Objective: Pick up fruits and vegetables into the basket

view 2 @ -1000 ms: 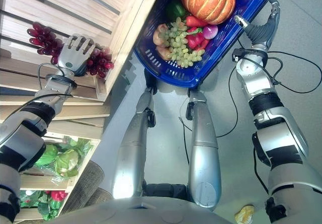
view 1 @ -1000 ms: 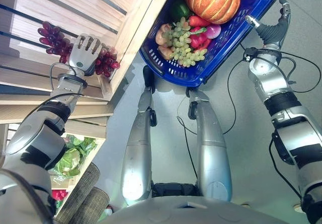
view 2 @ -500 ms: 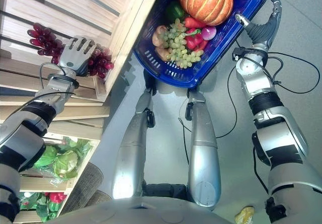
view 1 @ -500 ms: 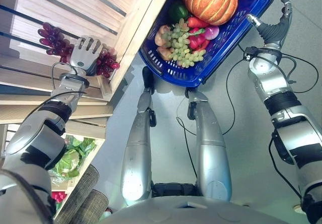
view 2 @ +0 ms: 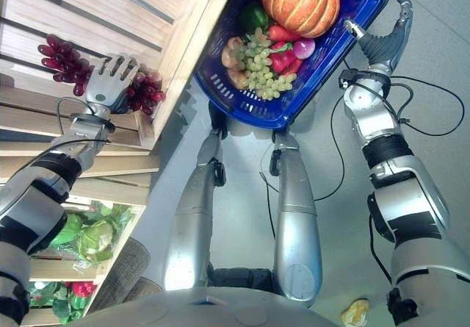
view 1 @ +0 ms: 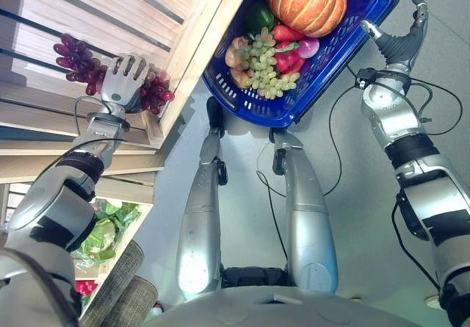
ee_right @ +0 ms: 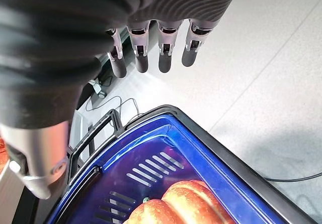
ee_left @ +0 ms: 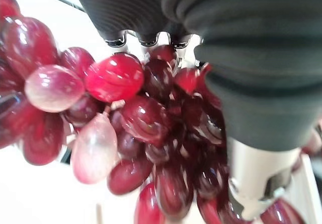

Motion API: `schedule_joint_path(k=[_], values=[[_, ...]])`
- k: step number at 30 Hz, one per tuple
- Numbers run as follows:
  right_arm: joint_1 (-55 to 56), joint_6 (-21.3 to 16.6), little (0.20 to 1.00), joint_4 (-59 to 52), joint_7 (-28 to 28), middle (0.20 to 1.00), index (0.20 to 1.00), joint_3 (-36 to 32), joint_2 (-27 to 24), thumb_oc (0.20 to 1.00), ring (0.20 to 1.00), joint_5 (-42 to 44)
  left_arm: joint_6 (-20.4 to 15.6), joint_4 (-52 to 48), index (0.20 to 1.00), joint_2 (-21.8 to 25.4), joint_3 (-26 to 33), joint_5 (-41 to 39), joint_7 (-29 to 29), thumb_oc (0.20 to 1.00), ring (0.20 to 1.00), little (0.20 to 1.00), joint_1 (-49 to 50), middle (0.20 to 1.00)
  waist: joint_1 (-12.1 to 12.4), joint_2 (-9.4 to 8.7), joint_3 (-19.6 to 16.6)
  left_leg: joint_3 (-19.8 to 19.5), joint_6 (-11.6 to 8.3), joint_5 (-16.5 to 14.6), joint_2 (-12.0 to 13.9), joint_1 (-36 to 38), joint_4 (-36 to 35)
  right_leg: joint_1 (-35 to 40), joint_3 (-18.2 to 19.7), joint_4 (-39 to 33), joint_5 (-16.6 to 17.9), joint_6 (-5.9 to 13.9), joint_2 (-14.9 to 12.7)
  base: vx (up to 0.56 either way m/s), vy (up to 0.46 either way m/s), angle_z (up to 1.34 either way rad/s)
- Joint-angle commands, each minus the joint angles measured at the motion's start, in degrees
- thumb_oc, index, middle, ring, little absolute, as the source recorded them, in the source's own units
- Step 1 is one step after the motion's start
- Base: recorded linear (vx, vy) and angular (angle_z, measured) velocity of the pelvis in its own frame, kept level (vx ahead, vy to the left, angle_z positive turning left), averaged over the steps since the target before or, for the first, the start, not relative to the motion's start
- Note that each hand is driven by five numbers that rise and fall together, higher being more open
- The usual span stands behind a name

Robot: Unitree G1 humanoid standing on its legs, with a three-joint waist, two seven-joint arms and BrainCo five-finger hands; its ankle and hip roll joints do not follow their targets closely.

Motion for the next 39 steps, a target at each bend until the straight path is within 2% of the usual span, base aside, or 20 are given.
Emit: schedule_joint_path(k=[1,8,17,27,31,37,38,39], values=[[2.9,-2.6,1.000,-4.0,-2.8,1.000,1.000,-2.6,-0.3,1.000,1.000,1.0,-0.9,-1.6,1.000,-0.3,3.7,4.0,4.8,1.000,1.000,1.000,2.5,1.000,1.6,-1.40,-2.4,2.5,1.05,-8.7,-3.1,1.1,6.9,4.9,2.7,-12.0,7.5,7.60,1.2,0.00,-0.034,0.06],[5.0,-2.6,1.000,-5.7,-3.7,1.000,1.000,-3.6,-0.1,1.000,1.000,0.6,-1.1,-4.9,1.000,0.1,3.7,4.1,-1.2,1.000,1.000,1.000,5.6,1.000,1.8,-1.17,-2.4,2.5,1.14,-8.8,-3.4,1.8,6.5,5.6,2.4,-12.3,7.6,7.82,1.0,0.00,-0.005,0.01],[3.3,-3.2,1.000,-3.6,-1.9,1.000,1.000,-3.1,-0.8,1.000,1.000,1.1,-0.3,-0.9,1.000,-1.0,0.7,-0.3,-8.3,1.000,1.000,1.000,5.9,1.000,1.4,-1.04,-2.4,3.1,1.07,-8.9,-3.0,1.7,6.8,5.4,2.6,-12.0,7.5,7.79,1.1,0.00,0.000,0.00],[1.1,-2.7,1.000,-2.1,-1.2,1.000,1.000,-2.1,-1.1,1.000,1.000,1.5,1.1,4.4,1.000,-2.2,-0.5,-2.2,-10.2,1.000,1.000,1.000,4.3,1.000,0.9,-1.14,-2.4,3.6,0.95,-8.8,-2.7,0.7,7.3,4.5,2.7,-11.7,7.6,7.69,1.2,0.00,0.003,0.00],[0.7,-2.6,1.000,-2.0,-0.9,1.000,1.000,-1.9,-1.2,1.000,1.000,1.1,3.0,5.8,1.000,-2.8,-0.5,-2.6,-12.6,1.000,1.000,1.000,4.2,1.000,0.6,-1.21,-2.4,3.6,0.90,-8.7,-2.6,0.3,7.3,3.9,3.0,-11.6,7.6,7.67,1.4,0.01,0.025,-0.01],[-0.1,-2.3,1.000,-1.7,-0.8,1.000,1.000,-1.5,-1.0,1.000,1.000,1.0,3.8,7.9,1.000,-3.8,-1.0,-3.3,-16.9,1.000,1.000,1.000,3.9,1.000,0.3,-1.47,-2.4,3.6,0.91,-8.8,-2.6,-0.2,7.7,3.4,3.2,-11.5,7.7,7.64,1.5,0.01,0.013,-0.05],[-0.1,-2.2,1.000,-1.8,-0.7,1.000,1.000,-1.5,-1.0,1.000,1.000,1.0,3.8,8.2,0.915,-4.0,-0.9,-3.4,-17.9,0.915,0.915,0.915,3.9,0.915,0.3,-1.52,-2.4,3.6,0.97,-8.8,-2.7,-0.2,7.6,3.4,3.2,-11.6,7.8,7.63,1.6,0.00,0.000,0.00],[-0.2,-2.2,1.000,-1.9,-0.7,1.000,1.000,-1.5,-1.0,1.000,1.000,1.0,3.9,8.2,0.915,-4.1,-0.9,-3.3,-18.2,0.915,0.915,0.915,3.9,0.915,0.3,-1.52,-2.4,3.6,0.99,-8.8,-2.7,-0.2,7.7,3.4,3.2,-11.5,7.8,7.62,1.6,0.00,0.000,0.00]])
